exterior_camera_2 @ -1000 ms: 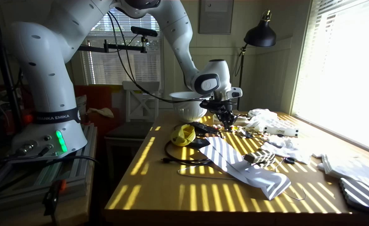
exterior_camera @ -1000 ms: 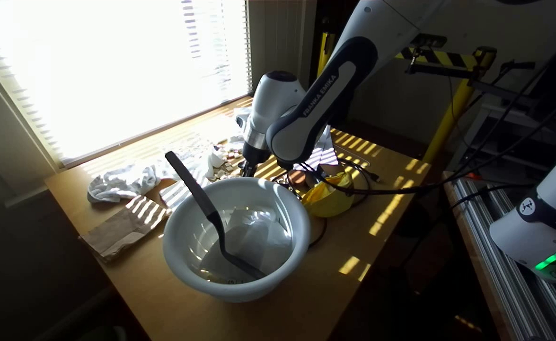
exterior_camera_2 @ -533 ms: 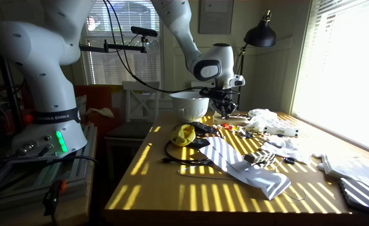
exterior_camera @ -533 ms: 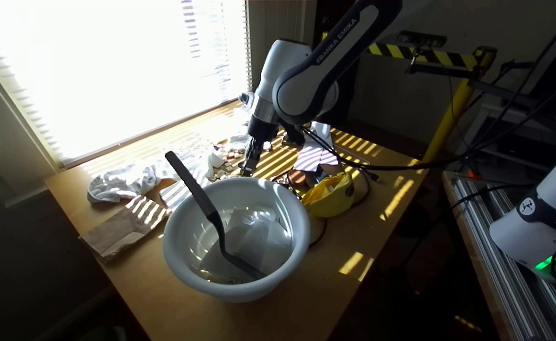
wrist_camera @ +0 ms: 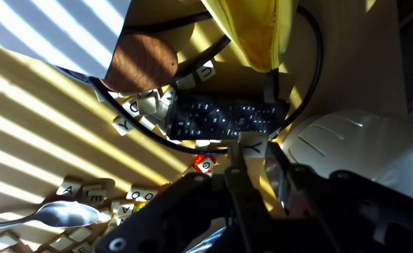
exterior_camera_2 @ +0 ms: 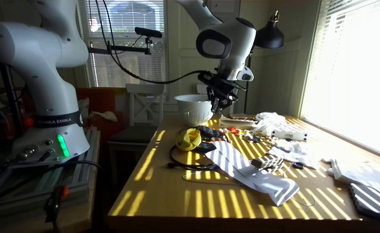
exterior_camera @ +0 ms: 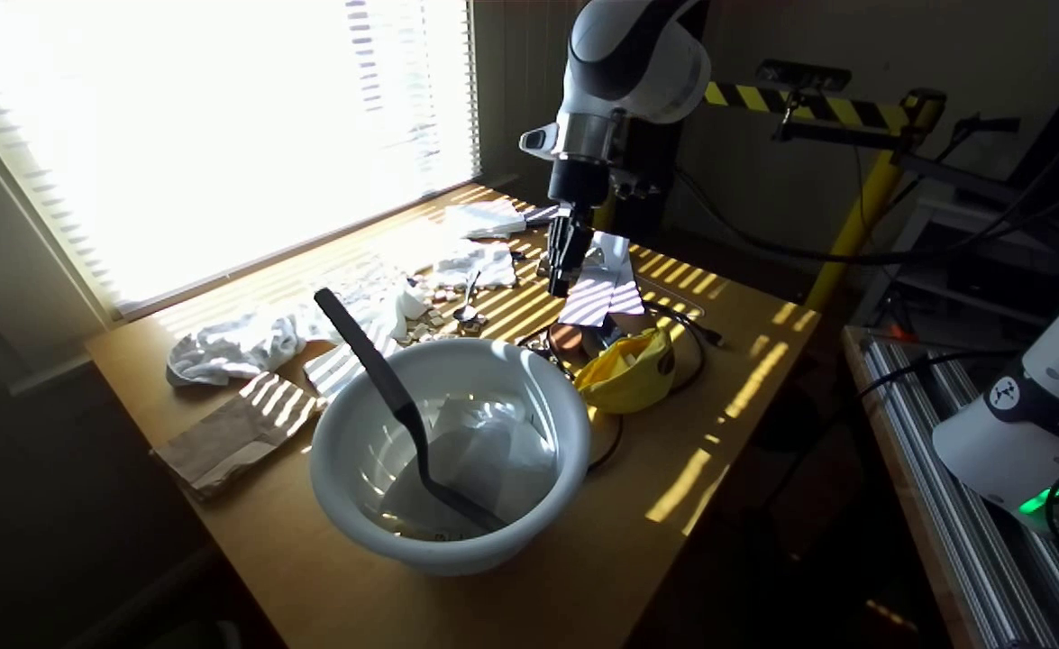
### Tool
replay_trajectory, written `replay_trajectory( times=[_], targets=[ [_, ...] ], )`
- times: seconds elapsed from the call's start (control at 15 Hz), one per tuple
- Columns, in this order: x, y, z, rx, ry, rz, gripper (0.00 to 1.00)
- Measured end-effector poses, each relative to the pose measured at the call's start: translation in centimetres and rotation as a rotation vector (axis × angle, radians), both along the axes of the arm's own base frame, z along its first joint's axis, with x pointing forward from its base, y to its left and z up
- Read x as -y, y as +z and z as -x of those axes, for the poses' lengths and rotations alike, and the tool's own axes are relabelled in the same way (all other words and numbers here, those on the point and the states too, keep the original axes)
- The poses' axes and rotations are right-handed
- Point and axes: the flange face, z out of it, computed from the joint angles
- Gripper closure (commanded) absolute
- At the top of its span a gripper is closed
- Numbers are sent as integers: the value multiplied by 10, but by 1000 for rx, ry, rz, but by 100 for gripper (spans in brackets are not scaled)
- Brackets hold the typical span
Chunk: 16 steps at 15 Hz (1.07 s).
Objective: Open up the case, then place two white objects inside
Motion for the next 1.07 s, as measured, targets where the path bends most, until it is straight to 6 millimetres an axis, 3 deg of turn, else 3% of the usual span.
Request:
replay_trajectory(
  times=[0.2,0.33,0.67,1.07],
  targets=[
    [24,6,34,-81,19,0,95],
    [27,2,52,-130,29,-3,95],
    [7,-27,79,-226,61,-2,95],
    [-23,-60,84,-197,82,86,95]
  ],
)
